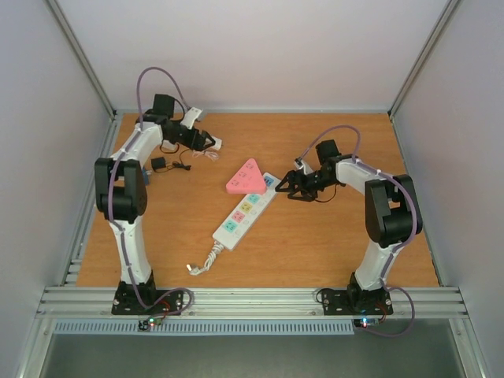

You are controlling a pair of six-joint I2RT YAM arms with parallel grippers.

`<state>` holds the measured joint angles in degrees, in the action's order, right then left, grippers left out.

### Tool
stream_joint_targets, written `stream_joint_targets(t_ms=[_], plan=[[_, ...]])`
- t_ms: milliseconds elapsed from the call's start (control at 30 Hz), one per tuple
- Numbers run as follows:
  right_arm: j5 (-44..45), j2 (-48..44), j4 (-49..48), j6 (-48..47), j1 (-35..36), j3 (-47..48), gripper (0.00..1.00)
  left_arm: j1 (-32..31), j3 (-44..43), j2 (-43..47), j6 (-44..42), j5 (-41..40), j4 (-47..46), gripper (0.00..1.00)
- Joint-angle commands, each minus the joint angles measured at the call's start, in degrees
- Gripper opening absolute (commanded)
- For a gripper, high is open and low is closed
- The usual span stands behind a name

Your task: Pull the plug off the socket

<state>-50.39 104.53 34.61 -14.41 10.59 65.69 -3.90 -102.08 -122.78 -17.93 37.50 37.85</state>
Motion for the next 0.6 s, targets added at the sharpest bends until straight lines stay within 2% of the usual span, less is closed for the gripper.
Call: stream_joint_targets(t_ms=[0,133,233,567], plan=[[-2.64,1.81,-1.42,0.97,0.05,-0.97,0.76,-0.93,4.98,7.23,-10.63,-0.44,-1.32,0.78],[-3.2,2.54,-2.08,1.44,0.05,-1.65,0.76,-3.78,9.06,10.66,-16.62,-0.95,1.25,0.63],[-3.47,2.89,-2.46,1.49,0.05,-2.08,0.77,-6.38,12.64,13.02,-18.94,-1.54,0.19,0.56],[-3.75,5.17,-3.91,2.38,0.11,-2.01,0.77,-13.06,19.35,14.41,-15.07,0.33,-4.29,0.42]])
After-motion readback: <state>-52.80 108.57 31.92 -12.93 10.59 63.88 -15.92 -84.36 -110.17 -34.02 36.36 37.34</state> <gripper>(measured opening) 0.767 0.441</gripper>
